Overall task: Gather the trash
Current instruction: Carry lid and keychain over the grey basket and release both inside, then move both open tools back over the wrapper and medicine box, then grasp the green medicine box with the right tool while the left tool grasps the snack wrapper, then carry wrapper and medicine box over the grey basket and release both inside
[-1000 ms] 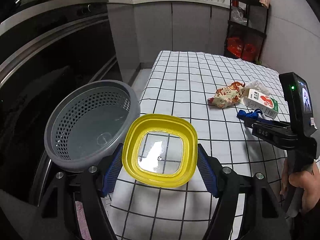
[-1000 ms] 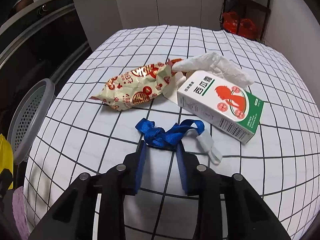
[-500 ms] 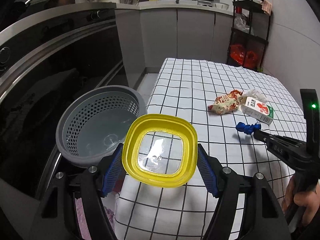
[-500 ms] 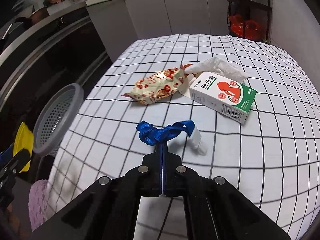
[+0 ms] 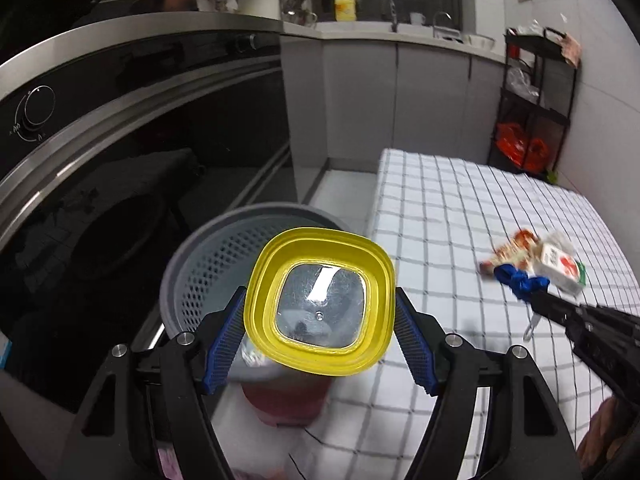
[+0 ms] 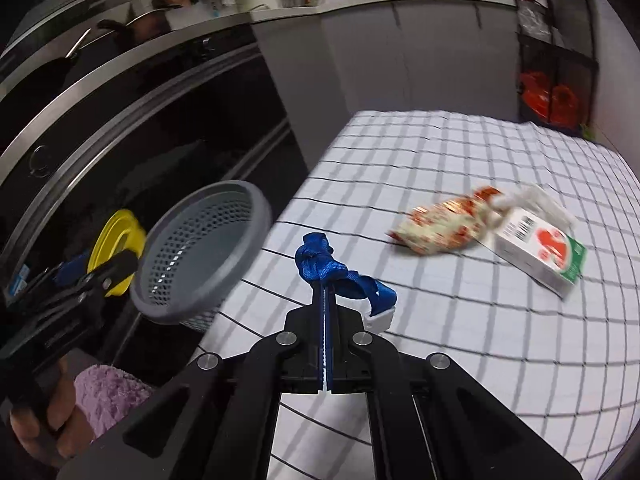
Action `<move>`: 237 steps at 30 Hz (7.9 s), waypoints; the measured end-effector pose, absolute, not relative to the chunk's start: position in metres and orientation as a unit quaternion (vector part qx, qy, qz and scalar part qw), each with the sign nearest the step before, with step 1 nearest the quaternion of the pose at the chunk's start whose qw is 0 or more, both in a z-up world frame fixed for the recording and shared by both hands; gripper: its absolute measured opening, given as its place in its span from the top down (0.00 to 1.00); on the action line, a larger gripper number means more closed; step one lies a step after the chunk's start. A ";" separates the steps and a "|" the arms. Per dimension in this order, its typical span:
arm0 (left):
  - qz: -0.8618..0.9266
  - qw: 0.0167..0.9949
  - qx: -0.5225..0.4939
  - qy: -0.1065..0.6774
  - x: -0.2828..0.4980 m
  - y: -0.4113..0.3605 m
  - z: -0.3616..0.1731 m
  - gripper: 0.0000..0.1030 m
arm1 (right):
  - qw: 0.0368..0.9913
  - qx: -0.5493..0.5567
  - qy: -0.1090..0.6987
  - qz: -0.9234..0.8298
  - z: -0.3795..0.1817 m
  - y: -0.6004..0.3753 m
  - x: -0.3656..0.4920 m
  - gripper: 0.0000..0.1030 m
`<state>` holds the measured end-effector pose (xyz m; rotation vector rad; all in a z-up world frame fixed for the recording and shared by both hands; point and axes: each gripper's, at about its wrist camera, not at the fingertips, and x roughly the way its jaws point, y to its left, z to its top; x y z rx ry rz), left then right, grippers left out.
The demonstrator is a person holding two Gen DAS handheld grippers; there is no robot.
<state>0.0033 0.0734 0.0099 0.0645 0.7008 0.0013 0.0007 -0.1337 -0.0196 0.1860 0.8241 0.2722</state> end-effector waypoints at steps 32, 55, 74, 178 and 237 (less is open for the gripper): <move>0.076 0.907 -0.013 0.415 0.106 0.178 -0.043 0.33 | 0.858 0.053 0.455 0.234 -0.069 0.030 0.132 0.99; 0.077 0.900 -0.048 0.426 0.110 0.190 -0.049 0.22 | 0.871 0.037 0.430 0.235 -0.061 0.029 0.131 0.51; 0.036 0.921 -0.005 0.388 0.088 0.135 -0.019 0.22 | 0.888 0.046 0.422 0.177 -0.036 -0.059 0.079 0.51; -0.191 0.885 0.111 0.409 0.114 -0.123 -0.074 0.13 | 0.873 0.209 0.432 0.081 -0.050 -0.327 0.008 0.52; -0.058 0.935 0.069 0.343 0.051 0.057 0.025 0.64 | 0.871 0.164 0.410 0.218 -0.019 -0.155 0.019 0.52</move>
